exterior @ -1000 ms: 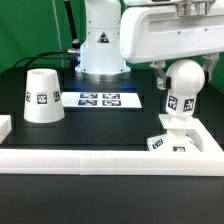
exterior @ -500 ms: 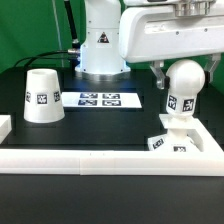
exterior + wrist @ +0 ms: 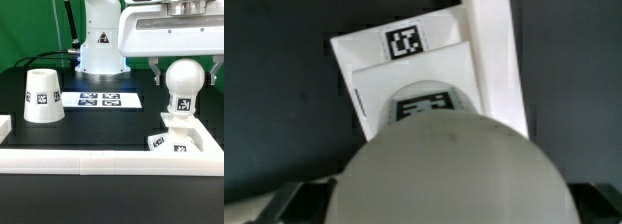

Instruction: Assemble lamp

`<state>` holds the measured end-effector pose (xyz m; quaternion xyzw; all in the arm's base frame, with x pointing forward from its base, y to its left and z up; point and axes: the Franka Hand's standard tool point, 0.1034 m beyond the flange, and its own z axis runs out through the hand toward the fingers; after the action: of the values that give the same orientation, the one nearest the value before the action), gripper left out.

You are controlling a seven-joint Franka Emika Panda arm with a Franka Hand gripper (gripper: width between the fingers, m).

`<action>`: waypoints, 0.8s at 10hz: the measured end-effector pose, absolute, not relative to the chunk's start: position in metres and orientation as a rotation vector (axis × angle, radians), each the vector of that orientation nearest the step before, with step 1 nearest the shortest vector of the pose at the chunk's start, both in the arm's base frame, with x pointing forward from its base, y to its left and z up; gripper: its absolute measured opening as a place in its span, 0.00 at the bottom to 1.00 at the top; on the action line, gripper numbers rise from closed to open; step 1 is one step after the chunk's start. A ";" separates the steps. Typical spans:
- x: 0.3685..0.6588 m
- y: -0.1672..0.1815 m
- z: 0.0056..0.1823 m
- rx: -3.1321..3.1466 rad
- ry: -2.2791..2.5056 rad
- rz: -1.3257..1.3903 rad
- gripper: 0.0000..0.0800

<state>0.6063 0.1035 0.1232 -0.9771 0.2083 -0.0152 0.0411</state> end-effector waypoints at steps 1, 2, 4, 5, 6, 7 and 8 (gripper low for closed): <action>0.606 0.104 0.123 -2.962 0.764 -0.040 0.72; 0.606 0.104 0.122 -2.920 0.895 -0.030 0.73; 0.605 0.103 0.120 -2.834 1.125 -0.011 0.73; 0.605 0.103 0.120 -2.763 1.266 0.004 0.73; 0.605 0.103 0.120 -2.713 1.352 0.016 0.73; 0.605 0.103 0.120 -2.682 1.408 0.020 0.73; 0.605 0.104 0.120 -2.671 1.428 0.023 0.73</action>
Offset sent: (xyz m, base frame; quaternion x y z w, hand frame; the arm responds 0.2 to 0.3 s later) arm -0.0047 -0.0055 -0.0099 -0.0221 -0.0033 0.1857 0.9823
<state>0.6052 0.1043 0.1204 -0.8805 0.4706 0.0074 0.0563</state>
